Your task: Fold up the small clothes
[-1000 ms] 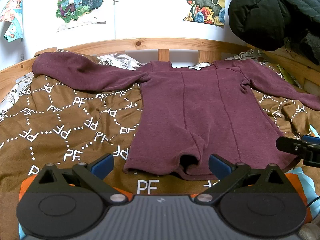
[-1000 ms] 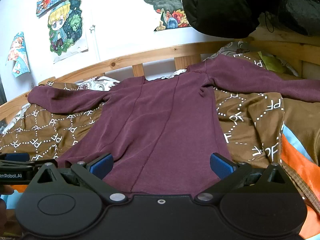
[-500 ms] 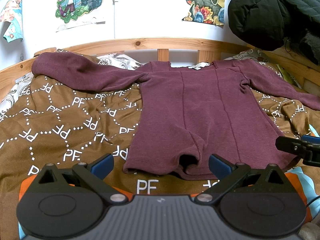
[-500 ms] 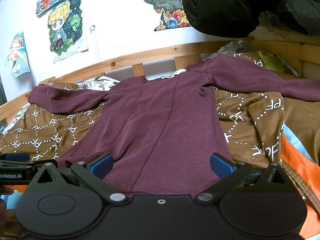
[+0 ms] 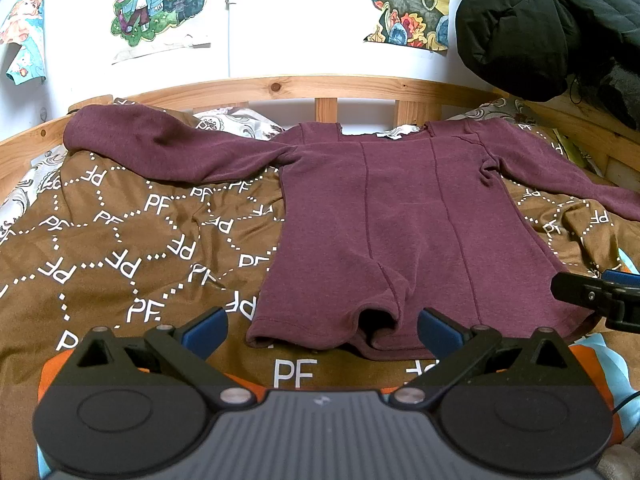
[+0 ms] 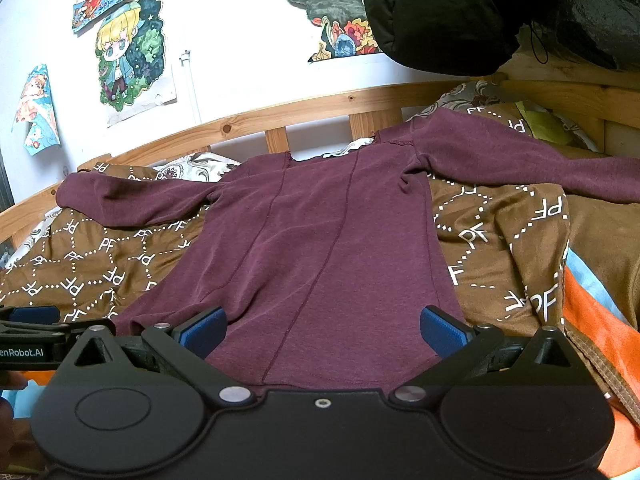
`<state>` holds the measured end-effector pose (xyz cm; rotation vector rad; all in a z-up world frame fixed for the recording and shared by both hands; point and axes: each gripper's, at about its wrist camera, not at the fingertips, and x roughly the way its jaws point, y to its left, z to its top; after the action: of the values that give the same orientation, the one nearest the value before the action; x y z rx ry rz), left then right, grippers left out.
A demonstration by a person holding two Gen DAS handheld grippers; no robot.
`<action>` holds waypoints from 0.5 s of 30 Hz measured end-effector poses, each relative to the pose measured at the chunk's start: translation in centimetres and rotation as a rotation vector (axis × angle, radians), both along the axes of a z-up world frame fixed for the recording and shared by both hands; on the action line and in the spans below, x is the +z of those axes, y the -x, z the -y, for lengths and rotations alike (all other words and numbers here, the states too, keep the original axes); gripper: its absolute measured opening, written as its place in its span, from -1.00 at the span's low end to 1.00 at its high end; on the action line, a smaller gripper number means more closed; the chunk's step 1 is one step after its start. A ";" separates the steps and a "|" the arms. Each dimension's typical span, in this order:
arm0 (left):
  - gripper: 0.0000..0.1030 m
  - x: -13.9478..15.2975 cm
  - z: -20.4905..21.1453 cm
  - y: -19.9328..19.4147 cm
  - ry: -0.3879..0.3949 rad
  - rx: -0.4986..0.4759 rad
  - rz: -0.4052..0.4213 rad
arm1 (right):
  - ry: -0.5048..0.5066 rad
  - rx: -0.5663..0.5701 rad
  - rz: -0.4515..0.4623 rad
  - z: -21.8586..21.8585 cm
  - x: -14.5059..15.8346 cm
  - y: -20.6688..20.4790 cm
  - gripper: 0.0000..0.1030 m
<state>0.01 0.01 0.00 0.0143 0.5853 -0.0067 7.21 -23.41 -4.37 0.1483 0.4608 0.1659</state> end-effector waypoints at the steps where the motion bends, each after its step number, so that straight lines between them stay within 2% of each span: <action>1: 0.99 0.0 0.0 0.0 0.000 0.000 0.000 | 0.000 0.000 0.000 0.0 0.0 0.0 0.99; 15: 0.99 0.0 0.0 0.0 0.000 -0.001 0.000 | -0.002 0.000 -0.003 0.0 0.0 0.0 0.99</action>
<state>0.01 0.01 0.00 0.0145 0.5855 -0.0072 7.26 -23.44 -4.33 0.1501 0.4635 0.1665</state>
